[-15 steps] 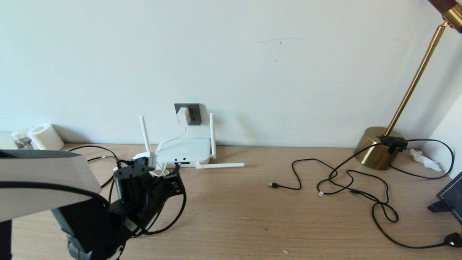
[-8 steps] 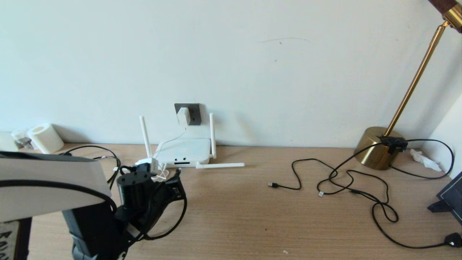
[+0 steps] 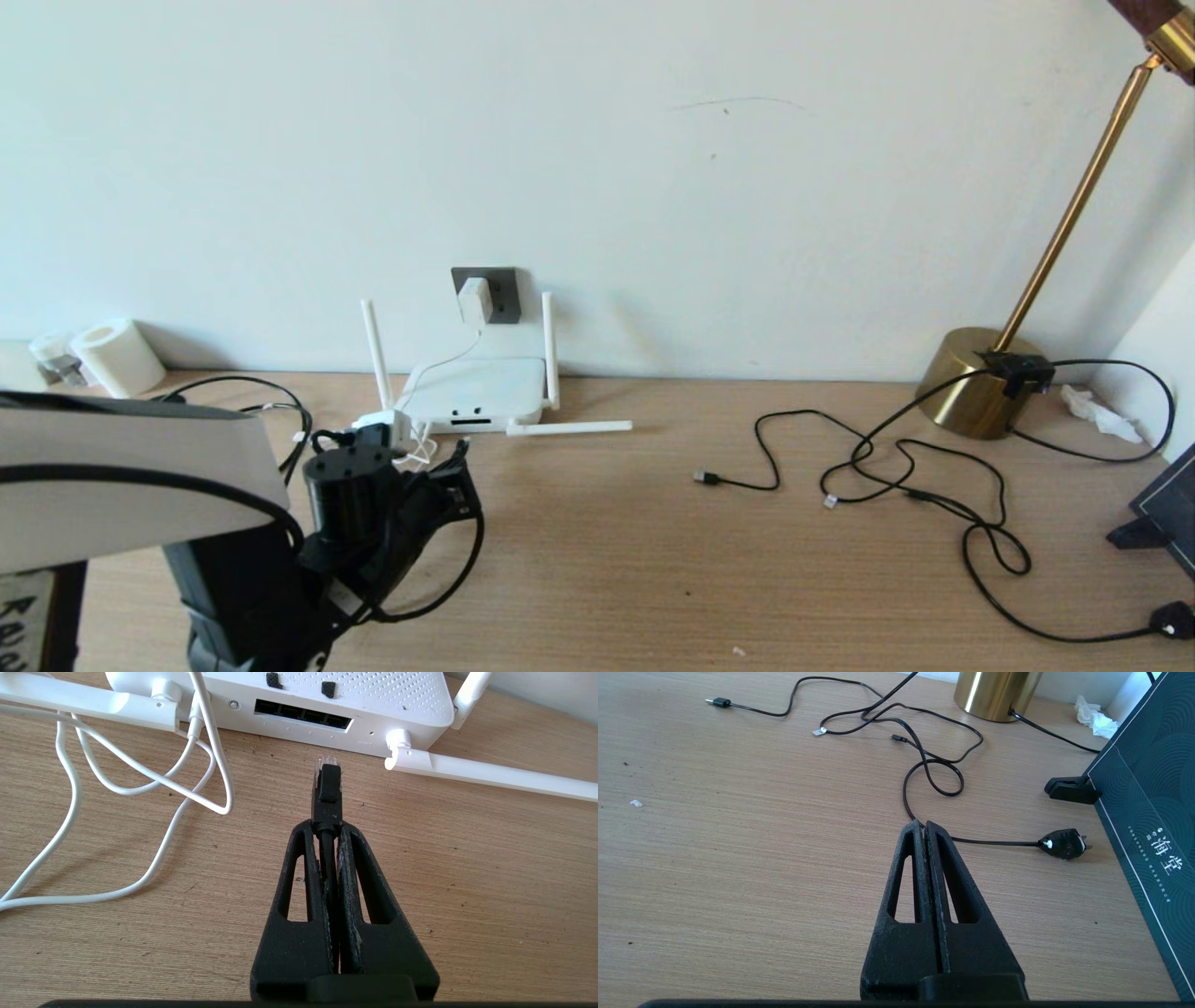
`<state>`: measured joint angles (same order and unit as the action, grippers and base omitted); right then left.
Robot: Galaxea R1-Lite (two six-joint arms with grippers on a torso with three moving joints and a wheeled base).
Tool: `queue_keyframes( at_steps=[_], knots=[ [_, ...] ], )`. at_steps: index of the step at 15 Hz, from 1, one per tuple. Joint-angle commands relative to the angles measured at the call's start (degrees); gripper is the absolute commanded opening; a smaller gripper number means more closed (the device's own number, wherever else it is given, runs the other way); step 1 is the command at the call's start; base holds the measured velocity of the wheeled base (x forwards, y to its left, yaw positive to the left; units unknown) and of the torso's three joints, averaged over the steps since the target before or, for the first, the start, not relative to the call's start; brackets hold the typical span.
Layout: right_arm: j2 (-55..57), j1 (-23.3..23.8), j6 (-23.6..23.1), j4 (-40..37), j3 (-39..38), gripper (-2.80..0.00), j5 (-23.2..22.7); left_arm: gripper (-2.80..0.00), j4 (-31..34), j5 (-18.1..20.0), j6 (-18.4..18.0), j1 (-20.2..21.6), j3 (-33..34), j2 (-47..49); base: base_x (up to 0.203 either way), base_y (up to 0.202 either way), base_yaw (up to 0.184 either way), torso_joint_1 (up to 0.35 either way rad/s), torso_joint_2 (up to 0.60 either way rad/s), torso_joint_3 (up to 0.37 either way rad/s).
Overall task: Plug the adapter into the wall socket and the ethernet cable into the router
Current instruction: Align cable and router interface
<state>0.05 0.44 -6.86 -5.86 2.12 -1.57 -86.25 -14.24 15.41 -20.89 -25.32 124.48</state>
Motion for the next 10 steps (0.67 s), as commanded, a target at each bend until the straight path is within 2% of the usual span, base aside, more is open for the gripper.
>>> queue_keyframes(
  at_steps=[1, 10],
  knots=[
    [0.0, 0.0, -0.1, 0.0, 0.0, -2.8, 0.0, -2.8, -0.5, -0.1, 0.1, 0.0, -0.4, 0.3, 0.0, 0.0, 0.0, 0.0, 0.0, 0.0],
    [0.0, 0.0, -0.1, 0.0, 0.0, -2.8, 0.0, -2.8, -0.5, -0.3, -0.8, 0.0, -1.0, -0.2, 0.0, 0.0, 0.0, 0.0, 0.0, 0.0]
  ],
)
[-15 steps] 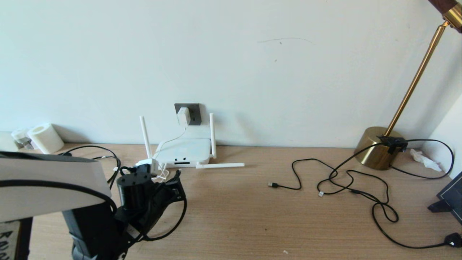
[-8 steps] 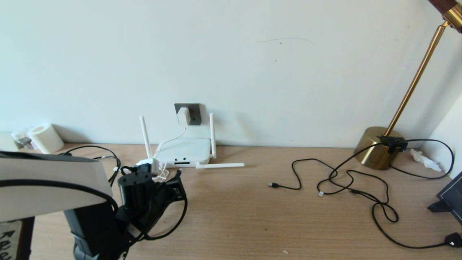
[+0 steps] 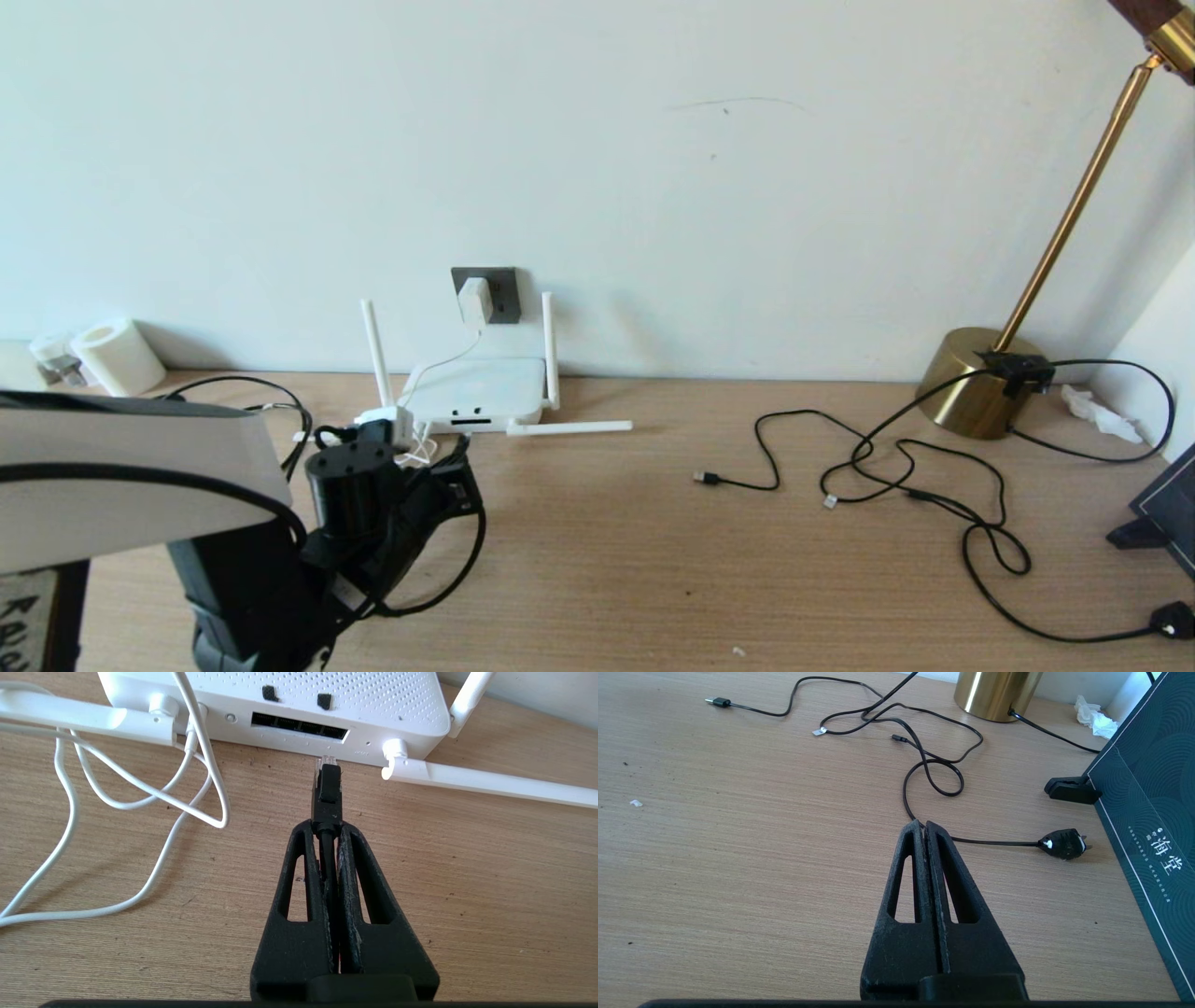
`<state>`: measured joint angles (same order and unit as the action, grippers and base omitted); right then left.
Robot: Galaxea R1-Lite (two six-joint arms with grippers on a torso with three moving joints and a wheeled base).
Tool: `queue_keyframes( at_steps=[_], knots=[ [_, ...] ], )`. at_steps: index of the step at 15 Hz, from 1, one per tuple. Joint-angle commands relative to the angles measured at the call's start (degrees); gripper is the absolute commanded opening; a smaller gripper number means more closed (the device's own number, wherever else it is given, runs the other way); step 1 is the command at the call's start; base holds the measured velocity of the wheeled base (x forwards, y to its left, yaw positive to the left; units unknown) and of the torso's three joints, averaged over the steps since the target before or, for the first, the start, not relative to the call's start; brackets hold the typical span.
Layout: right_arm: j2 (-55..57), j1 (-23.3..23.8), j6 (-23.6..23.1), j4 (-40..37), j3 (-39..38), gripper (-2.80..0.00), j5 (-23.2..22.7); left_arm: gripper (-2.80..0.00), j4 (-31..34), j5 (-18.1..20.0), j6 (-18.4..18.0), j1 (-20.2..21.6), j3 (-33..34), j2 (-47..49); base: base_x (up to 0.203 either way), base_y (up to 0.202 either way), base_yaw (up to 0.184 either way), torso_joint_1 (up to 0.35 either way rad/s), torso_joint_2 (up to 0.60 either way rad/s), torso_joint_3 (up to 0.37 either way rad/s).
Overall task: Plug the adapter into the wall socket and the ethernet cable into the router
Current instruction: Align cable and router interface
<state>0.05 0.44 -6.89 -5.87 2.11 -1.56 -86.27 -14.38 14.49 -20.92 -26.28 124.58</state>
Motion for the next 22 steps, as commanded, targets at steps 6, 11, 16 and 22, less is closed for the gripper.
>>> queue_keyframes(
  at_steps=[6, 11, 16, 22],
  knots=[
    [0.0, 0.0, -0.1, 0.0, 0.0, -2.8, 0.0, -2.8, -0.5, 0.0, -0.2, -0.1, -1.9, -0.5, 0.0, 0.0, 0.0, 0.0, 0.0, 0.0],
    [0.0, 0.0, -0.1, 0.0, 0.0, -2.8, -0.1, -2.8, -0.5, 0.3, -0.1, -0.3, -1.3, -0.9, 0.0, 0.0, 0.0, 0.0, 0.0, 0.0],
    [0.0, 0.0, -0.1, 0.0, 0.0, -2.8, -0.1, -2.8, -0.7, 0.8, -0.1, -0.2, -1.3, -1.7, 0.0, 0.0, 0.0, 0.0, 0.0, 0.0],
    [0.0, 0.0, -0.1, 0.0, 0.0, -2.8, 0.0, -2.8, -0.7, 1.6, -0.1, -0.2, -1.7, -1.0, 0.0, 0.0, 0.0, 0.0, 0.0, 0.0]
  ],
)
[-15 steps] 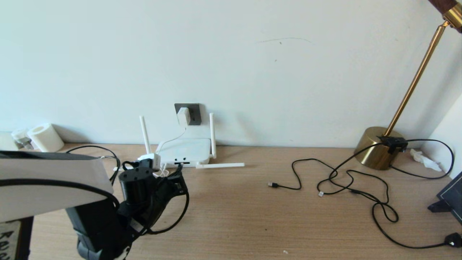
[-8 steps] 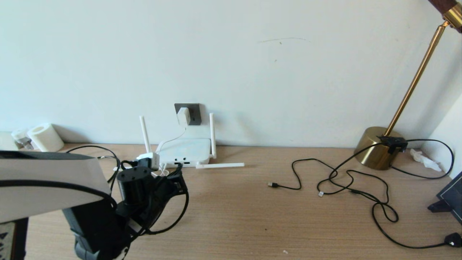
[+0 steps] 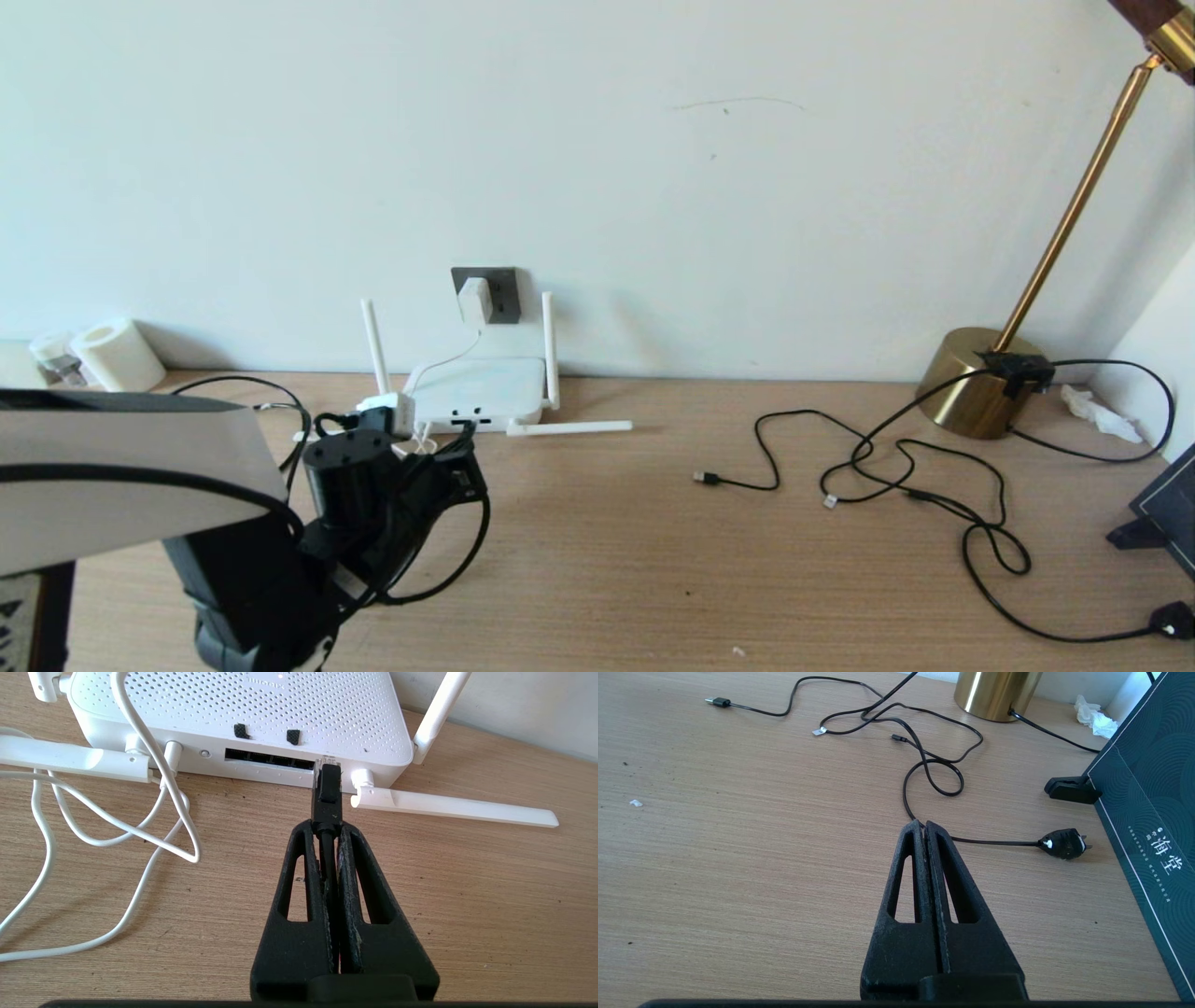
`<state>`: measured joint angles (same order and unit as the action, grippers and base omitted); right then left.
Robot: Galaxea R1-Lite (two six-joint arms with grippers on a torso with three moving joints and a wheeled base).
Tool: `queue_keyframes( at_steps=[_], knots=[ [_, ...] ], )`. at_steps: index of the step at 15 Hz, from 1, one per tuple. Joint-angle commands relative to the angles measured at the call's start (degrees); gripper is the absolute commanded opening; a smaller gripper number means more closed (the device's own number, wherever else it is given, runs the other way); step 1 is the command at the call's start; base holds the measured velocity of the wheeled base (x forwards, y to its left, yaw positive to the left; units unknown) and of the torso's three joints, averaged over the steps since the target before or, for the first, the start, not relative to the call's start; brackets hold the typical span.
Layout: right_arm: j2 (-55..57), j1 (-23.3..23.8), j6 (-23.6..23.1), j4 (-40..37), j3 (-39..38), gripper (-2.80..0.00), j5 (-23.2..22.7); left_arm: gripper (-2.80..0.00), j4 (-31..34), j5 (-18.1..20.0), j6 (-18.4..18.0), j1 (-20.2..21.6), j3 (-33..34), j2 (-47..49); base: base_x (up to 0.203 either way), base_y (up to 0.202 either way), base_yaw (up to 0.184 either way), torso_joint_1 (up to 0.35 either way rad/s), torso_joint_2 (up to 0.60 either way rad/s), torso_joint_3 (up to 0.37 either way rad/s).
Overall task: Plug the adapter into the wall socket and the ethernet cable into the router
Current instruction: Align cable and router interface, then plug cable into router interface
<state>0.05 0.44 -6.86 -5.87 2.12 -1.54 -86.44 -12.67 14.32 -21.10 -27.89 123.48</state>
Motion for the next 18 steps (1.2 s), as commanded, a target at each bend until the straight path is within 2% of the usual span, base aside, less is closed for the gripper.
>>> queue_keyframes(
  at_steps=[1, 18],
  knots=[
    [0.0, 0.0, -0.1, 0.0, 0.0, -2.8, 0.0, -2.8, -0.5, -0.1, 0.1, 0.0, -0.1, 0.1, 0.0, 0.0, 0.0, 0.0, 0.0, 0.0],
    [0.0, 0.0, -0.1, 0.0, 0.0, -2.8, 0.0, -2.8, -0.5, -0.1, 0.3, 0.1, 1.3, 1.8, 0.0, 0.0, 0.0, 0.0, 0.0, 0.0]
  ],
)
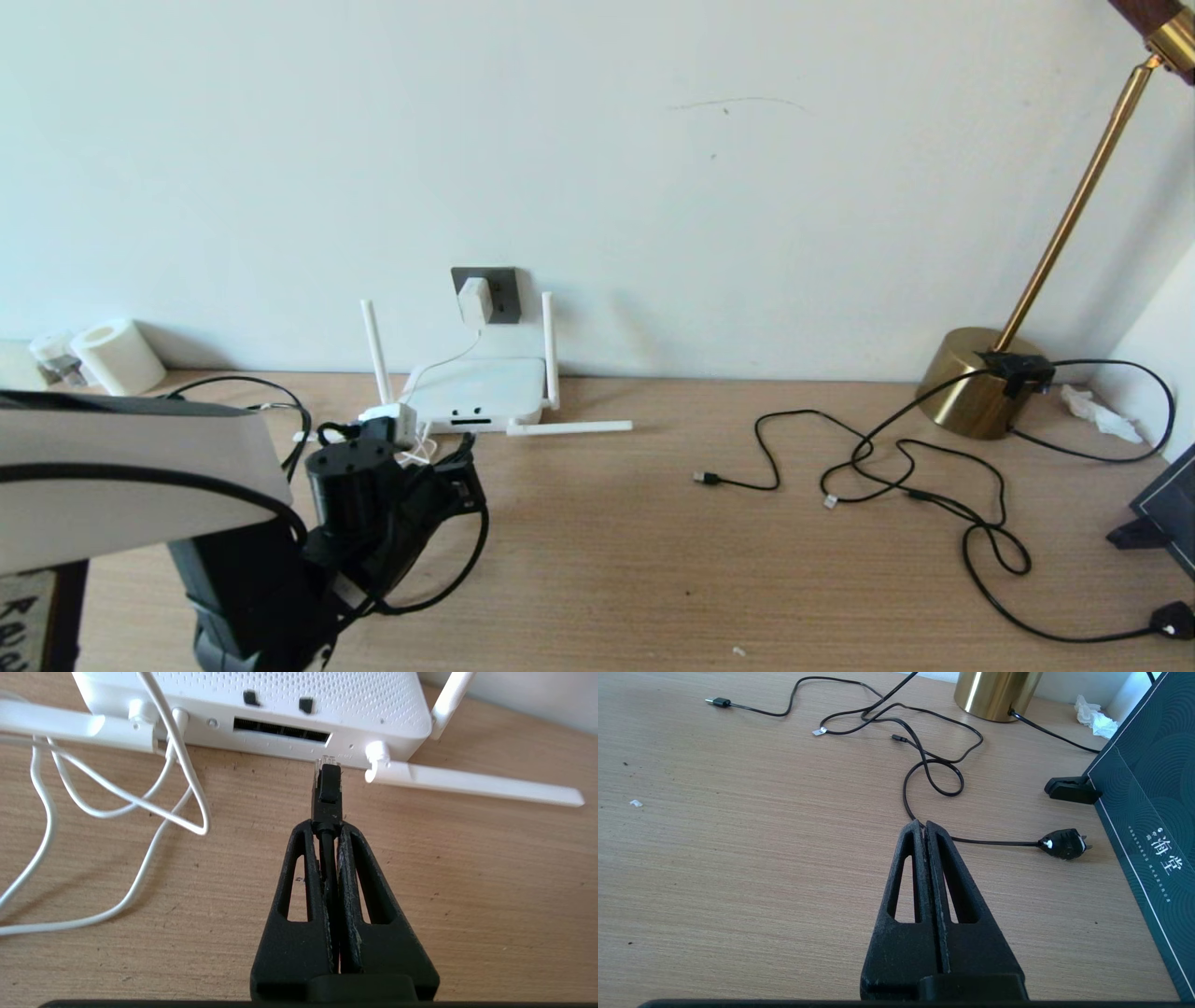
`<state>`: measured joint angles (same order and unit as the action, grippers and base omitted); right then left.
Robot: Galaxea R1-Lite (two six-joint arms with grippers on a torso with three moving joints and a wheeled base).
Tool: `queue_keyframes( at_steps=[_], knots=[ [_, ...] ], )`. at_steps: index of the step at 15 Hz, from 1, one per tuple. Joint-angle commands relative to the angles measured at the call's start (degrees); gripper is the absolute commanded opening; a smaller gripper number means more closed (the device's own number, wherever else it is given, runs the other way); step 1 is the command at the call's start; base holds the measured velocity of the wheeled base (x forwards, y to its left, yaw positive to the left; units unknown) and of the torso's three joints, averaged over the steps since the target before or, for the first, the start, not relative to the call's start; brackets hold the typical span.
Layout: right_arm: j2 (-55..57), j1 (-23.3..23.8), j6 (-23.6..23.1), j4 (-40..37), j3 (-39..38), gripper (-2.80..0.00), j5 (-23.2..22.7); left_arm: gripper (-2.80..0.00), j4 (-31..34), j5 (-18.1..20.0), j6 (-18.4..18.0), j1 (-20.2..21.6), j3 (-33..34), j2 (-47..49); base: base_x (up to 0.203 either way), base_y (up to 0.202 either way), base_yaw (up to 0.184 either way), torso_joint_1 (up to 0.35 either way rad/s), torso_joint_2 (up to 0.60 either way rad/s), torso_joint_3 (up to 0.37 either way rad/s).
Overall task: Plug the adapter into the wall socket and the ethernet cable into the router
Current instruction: Plug cable into router interface
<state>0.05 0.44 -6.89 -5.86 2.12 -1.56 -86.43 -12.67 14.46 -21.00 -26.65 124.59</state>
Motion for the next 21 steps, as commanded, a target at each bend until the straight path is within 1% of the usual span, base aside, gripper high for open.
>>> queue_keyframes(
  at_steps=[1, 21],
  knots=[
    [0.0, 0.0, -0.1, 0.0, 0.0, -2.8, 0.0, -2.8, -0.5, -0.1, 0.1, 0.0, 0.1, 0.7, 0.0, 0.0, 0.0, 0.0, 0.0, 0.0],
    [0.0, 0.0, -0.1, 0.0, 0.0, -2.8, 0.0, -2.8, -0.6, -0.4, 0.2, 0.0, 1.2, 0.7, 0.0, 0.0, 0.0, 0.0, 0.0, 0.0]
  ],
)
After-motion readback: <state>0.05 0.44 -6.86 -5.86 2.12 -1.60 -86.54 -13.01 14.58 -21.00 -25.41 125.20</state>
